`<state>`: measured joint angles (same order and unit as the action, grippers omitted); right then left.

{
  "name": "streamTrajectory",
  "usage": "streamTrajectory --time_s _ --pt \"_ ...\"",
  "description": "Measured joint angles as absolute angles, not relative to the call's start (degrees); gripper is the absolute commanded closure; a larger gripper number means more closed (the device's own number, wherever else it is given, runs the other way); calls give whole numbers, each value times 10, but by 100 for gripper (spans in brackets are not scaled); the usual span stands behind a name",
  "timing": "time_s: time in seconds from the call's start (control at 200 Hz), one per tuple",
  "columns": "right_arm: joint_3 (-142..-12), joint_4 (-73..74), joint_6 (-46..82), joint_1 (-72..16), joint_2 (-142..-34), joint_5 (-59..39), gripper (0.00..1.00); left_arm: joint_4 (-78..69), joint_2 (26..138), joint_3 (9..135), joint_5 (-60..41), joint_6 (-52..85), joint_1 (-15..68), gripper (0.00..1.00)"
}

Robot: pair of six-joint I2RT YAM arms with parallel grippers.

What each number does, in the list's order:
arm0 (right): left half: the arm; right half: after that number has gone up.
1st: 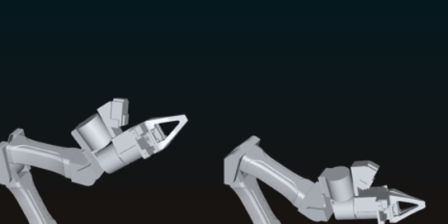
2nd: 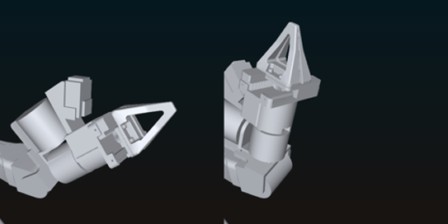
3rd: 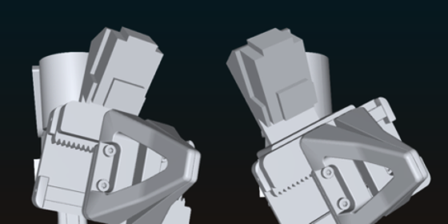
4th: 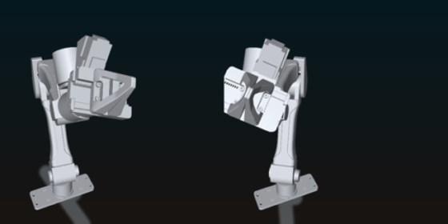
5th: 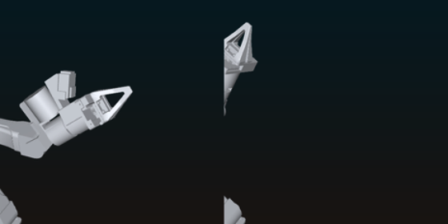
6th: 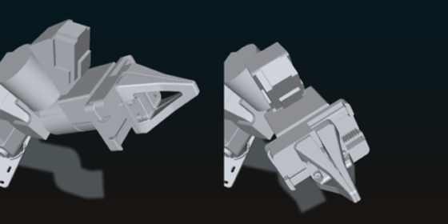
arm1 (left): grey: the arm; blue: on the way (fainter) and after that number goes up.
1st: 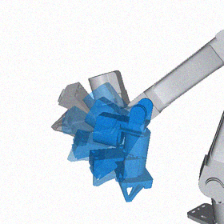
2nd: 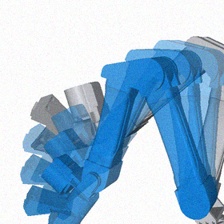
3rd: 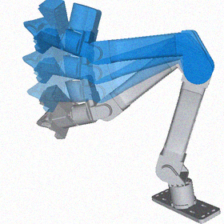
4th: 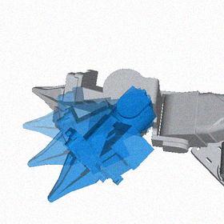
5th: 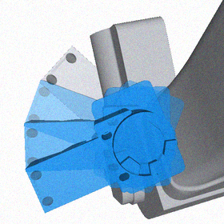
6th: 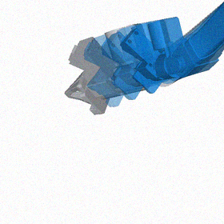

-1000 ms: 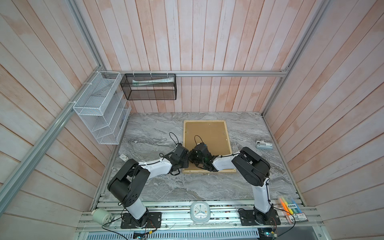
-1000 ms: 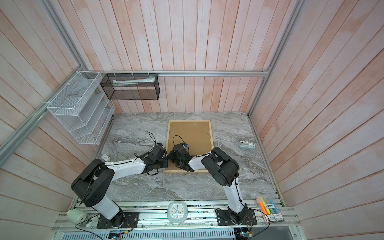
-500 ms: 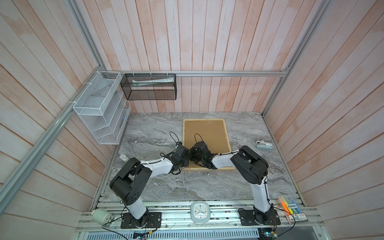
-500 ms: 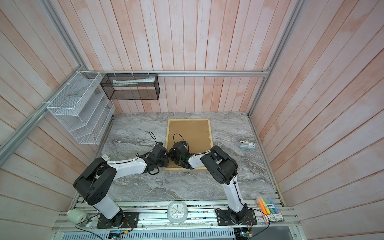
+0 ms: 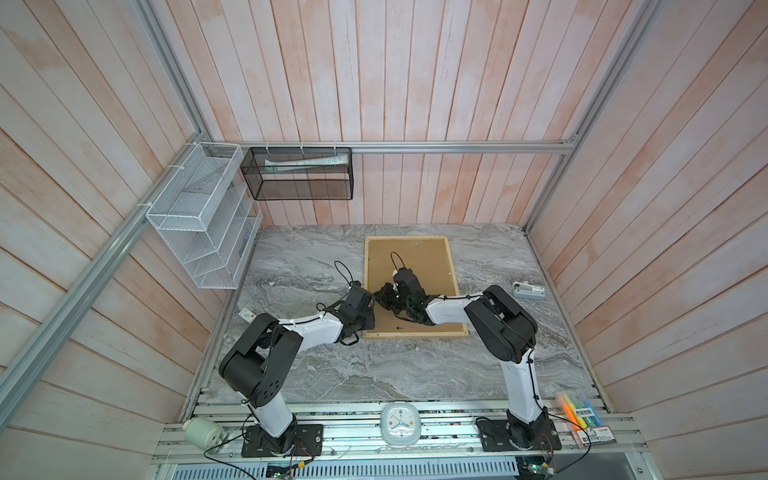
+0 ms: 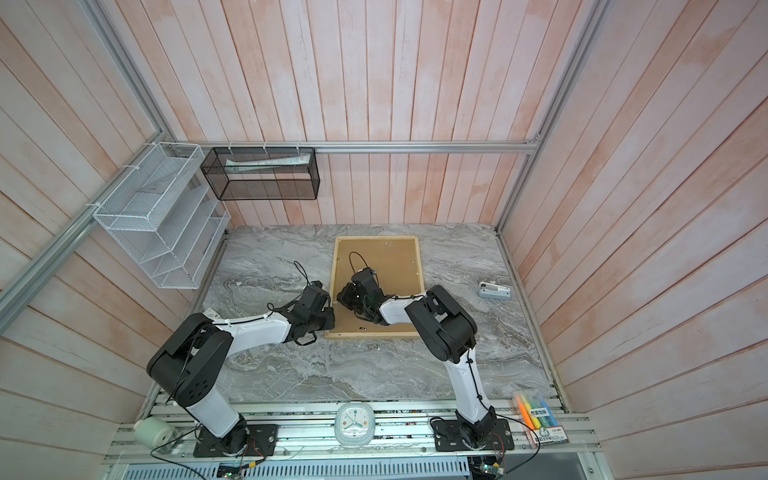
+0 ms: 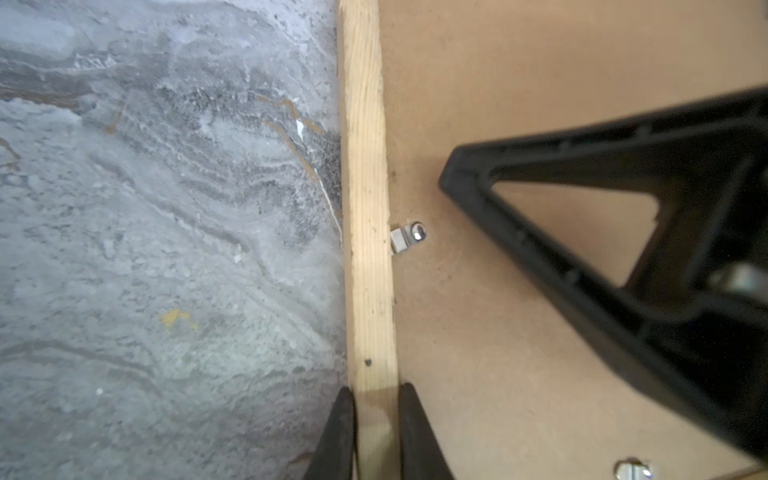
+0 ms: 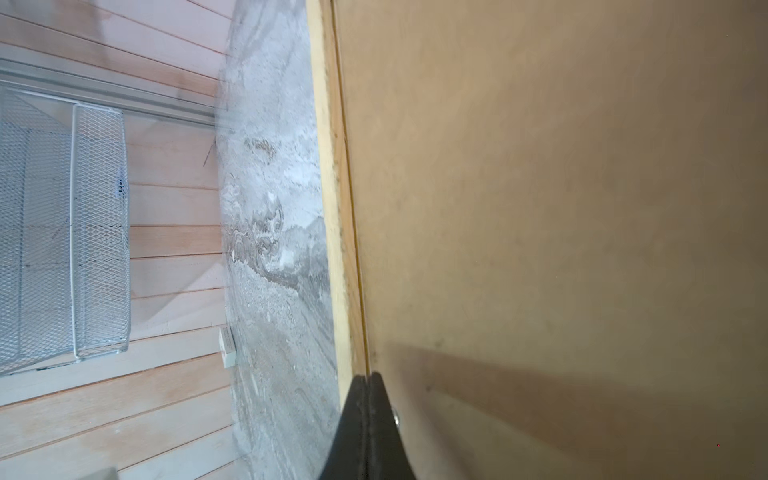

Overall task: Put the photo into the frame
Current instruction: 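Release the clip and move the right gripper to the far frame corner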

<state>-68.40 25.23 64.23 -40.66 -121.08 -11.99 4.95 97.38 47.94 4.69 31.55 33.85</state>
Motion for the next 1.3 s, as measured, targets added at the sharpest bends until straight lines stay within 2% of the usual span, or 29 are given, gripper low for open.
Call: streamTrajectory --time_s 0.065,0.16,0.24,0.445,0.695,0.805,1.02,1.235,1.3 --pt "-679 252 617 -397 -1199 -122 100 56 974 481 41 314 339 100" --pt "-665 242 580 -386 -1167 -124 94 61 974 484 30 311 339 100" --pt "-662 222 548 -379 -1138 -128 81 65 974 486 23 308 339 94" --pt "-669 179 477 -354 -1108 -160 71 84 976 496 17 299 341 74" --pt "-658 104 415 -327 -1099 -173 63 108 969 497 11 296 350 65" --pt "-643 86 401 -316 -1082 -173 62 121 965 497 16 298 360 65" --pt "-625 47 373 -265 -1045 -148 61 130 962 497 33 296 363 76" --pt "-587 21 357 -207 -984 -114 61 147 968 512 47 283 362 76" --pt "-580 12 348 -189 -973 -101 57 149 972 517 45 279 356 76"
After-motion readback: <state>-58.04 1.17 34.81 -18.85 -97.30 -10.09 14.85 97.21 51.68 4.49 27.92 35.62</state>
